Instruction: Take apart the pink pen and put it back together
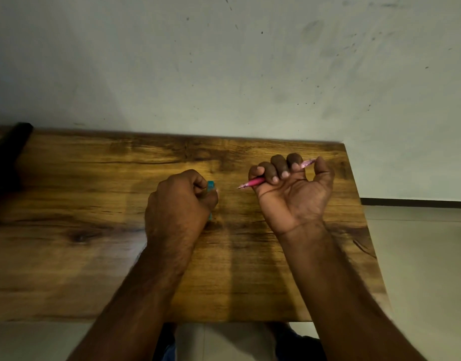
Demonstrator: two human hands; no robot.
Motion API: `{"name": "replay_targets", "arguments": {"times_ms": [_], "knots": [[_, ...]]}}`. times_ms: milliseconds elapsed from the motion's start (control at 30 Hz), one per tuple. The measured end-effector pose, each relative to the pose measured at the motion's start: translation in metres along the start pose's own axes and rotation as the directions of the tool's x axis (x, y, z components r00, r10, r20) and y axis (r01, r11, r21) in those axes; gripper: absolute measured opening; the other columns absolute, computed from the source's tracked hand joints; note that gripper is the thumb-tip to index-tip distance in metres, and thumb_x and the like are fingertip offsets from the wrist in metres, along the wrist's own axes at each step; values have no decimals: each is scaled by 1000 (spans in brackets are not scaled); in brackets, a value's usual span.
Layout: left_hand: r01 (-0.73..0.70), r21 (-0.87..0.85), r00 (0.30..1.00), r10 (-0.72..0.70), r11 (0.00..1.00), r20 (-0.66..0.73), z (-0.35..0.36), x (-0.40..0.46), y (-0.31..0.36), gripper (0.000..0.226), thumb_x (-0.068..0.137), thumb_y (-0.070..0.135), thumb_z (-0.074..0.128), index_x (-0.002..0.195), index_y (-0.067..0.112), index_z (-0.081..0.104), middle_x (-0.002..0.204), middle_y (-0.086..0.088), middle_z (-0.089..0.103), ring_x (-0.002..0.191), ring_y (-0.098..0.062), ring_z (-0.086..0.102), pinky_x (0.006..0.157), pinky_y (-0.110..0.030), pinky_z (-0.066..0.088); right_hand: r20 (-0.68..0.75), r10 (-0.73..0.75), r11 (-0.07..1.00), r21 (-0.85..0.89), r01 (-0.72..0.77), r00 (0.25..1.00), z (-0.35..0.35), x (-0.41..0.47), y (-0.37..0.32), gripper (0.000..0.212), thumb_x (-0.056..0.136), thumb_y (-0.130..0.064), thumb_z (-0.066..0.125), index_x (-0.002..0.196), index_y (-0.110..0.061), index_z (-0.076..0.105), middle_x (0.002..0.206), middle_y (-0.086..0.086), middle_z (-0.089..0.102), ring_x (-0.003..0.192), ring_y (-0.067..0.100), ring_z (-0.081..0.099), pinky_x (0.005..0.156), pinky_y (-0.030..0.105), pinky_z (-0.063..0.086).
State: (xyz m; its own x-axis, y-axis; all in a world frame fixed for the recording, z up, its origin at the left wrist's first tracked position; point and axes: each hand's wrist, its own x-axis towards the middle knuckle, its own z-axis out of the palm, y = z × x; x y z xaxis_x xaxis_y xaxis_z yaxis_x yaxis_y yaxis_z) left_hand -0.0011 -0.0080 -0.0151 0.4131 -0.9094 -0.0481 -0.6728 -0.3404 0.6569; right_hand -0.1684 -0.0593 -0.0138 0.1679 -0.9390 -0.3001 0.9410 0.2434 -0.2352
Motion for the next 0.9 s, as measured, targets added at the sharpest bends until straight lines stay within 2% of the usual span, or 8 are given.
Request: {"name": "replay_targets", "arguments": {"times_ms": [167, 500, 700, 900], "knots": [[-30, -5, 1000, 30, 1000, -10, 2, 1, -2, 18, 81, 42, 84, 83, 35, 68, 73, 22, 62, 76, -5, 66, 70, -34, 61, -33, -43, 998, 49, 45, 999, -2, 2, -1, 46, 89, -54, 42, 65, -14, 44, 60, 2, 31, 54, 18, 30, 65, 33, 40], [-63, -64, 998, 63, 996, 0, 4, 2, -7, 14, 84, 40, 83, 87, 32, 72, 78, 16, 69, 76, -2, 67, 71, -37, 62, -41, -83, 988, 124, 88, 996, -2, 3, 2, 44, 83, -53, 44, 64, -14, 42, 58, 3, 30, 54, 19, 30, 64, 34, 43], [-74, -88, 997, 73, 993, -13, 5, 4, -8, 13, 85, 41, 81, 86, 32, 71, 75, 18, 68, 73, 2, 65, 70, -37, 63, -68, -96, 981, 159, 106, 993, -3, 3, 3, 51, 90, -56, 39, 62, -13, 43, 56, 3, 30, 53, 18, 29, 62, 33, 42], [-79, -94, 997, 78, 992, -12, 11, 7, -7, 12, 83, 40, 81, 81, 33, 71, 70, 19, 68, 65, 4, 64, 64, -36, 61, -75, -97, 990, 96, 104, 992, -4, 7, 6, 48, 87, -54, 41, 62, -13, 41, 56, 2, 29, 53, 19, 28, 63, 33, 40]]}}
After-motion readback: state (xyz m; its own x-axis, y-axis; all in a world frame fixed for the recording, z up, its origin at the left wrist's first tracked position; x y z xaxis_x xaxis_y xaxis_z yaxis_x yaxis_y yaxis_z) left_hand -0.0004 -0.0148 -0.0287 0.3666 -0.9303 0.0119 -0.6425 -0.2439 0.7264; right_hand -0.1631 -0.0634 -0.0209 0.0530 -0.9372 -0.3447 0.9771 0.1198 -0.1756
